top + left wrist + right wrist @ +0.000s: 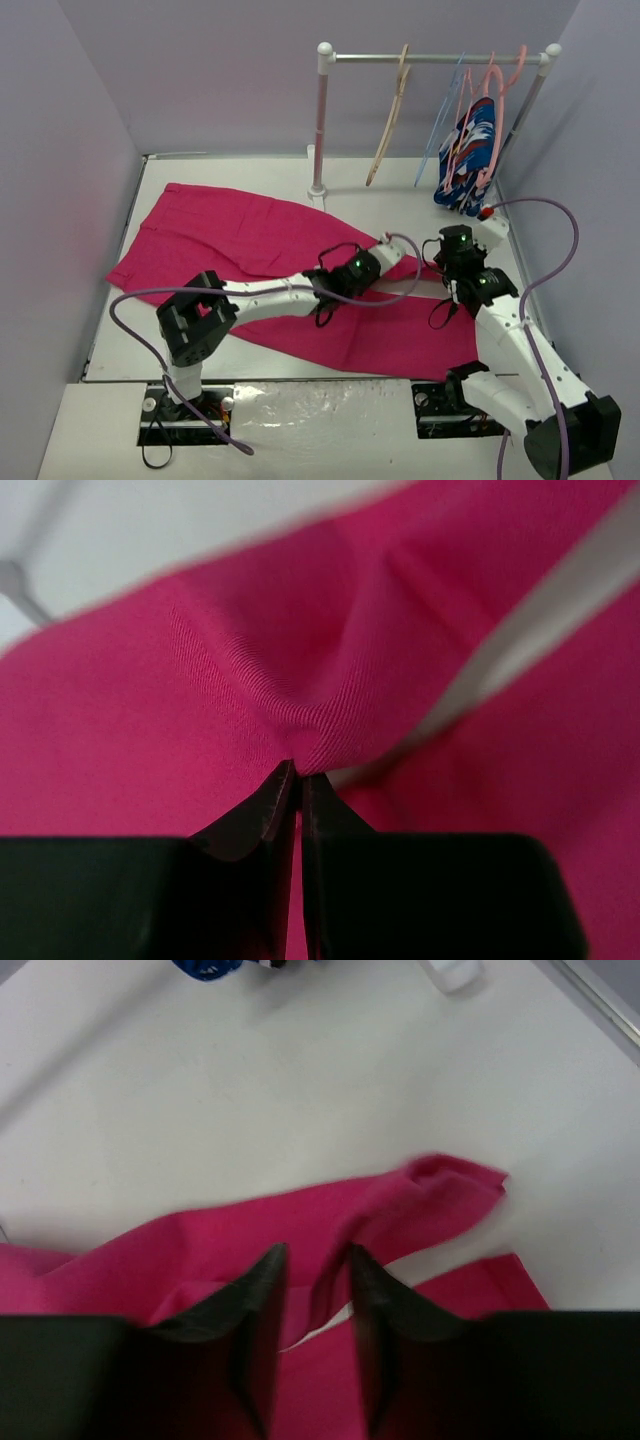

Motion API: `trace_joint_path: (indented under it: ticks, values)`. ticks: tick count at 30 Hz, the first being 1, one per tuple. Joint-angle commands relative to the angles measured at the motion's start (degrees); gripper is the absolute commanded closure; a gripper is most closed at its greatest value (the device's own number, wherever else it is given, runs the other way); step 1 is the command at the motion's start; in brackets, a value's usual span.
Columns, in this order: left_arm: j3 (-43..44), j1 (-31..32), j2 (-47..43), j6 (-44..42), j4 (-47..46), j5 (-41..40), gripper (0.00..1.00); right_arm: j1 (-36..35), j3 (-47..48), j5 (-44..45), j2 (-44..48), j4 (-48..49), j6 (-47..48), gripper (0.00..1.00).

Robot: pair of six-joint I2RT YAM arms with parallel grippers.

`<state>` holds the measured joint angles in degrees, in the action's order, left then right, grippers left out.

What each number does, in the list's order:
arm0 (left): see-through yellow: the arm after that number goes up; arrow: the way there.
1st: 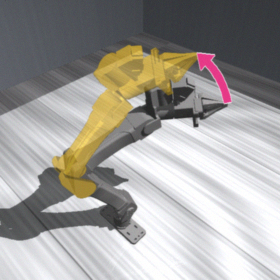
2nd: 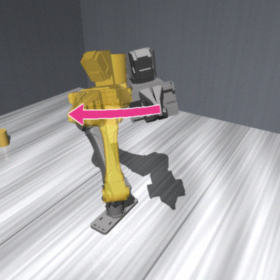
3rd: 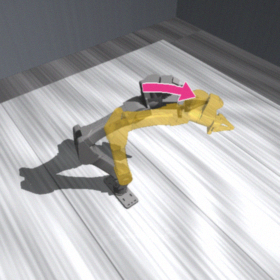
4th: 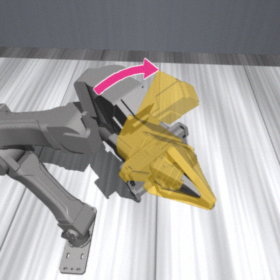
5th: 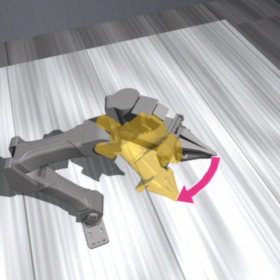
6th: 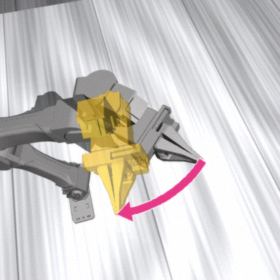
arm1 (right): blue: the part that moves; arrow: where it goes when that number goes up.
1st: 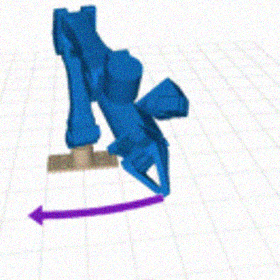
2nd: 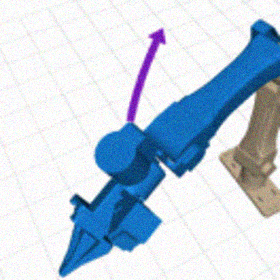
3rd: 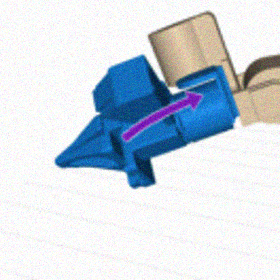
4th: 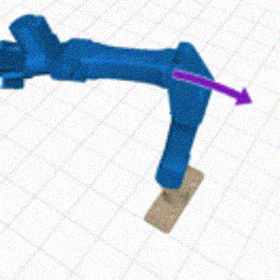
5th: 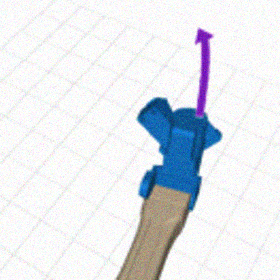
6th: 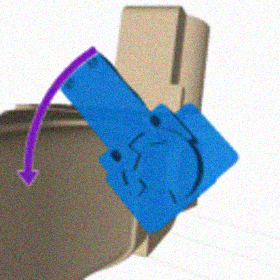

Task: Place the trousers on the hanger
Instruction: Flatten out the trousers at the center of the board.

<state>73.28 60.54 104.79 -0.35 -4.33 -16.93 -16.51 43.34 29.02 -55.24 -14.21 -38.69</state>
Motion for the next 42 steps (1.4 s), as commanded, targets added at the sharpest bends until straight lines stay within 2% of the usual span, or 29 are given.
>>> trace_joint_path:
  ticks: [1,2,4,7,11,13,19,24,28,31,34,42]
  values:
    - [-6.09,3.32,-2.87,10.27,-0.49,-2.28,0.99,0.17,-2.99,0.50,7.34,-7.82,-5.05,0.46]
    - [-6.92,3.46,-4.05,12.68,0.75,-2.24,0.95,0.16,-3.19,-0.69,8.52,-8.65,-5.08,0.34]
    - [-8.83,3.61,-6.64,14.98,2.89,-2.32,0.83,0.08,-3.42,-2.30,9.98,-8.89,-4.25,0.26]
    - [-10.84,3.71,-11.83,16.69,6.70,-3.17,0.71,0.08,-1.36,-3.81,10.20,-8.80,-1.76,0.26]
    - [-10.79,2.34,-19.87,18.61,11.71,-6.43,0.41,0.07,0.42,-6.43,3.58,-6.98,1.50,0.28]
    - [-9.25,-0.40,-21.52,20.02,14.98,-6.13,0.37,0.01,0.19,-7.92,0.46,-4.84,1.27,0.28]
    - [-6.10,-12.67,-22.97,25.75,25.66,-1.44,0.35,0.25,-4.10,-9.00,-9.33,2.81,-2.95,0.25]
    - [-8.09,-16.28,-29.60,26.24,29.55,0.84,0.35,0.95,-6.17,-8.66,-17.75,8.67,-4.90,0.19]
    - [-10.05,-18.78,-38.18,25.46,31.86,1.37,0.35,2.20,-6.69,-9.97,-26.06,12.61,-5.25,0.13]
    - [-11.80,-21.77,-42.95,23.42,33.64,1.08,0.35,5.56,-6.85,-13.46,-30.86,16.99,-4.96,0.11]
    - [-13.11,-24.13,-47.92,22.43,35.34,0.79,0.34,9.04,-5.45,-15.00,-35.09,18.25,-4.09,0.15]
    - [-16.56,-27.11,-51.20,23.58,37.51,1.23,0.33,16.24,3.13,-17.32,-40.84,17.68,-0.39,0.10]
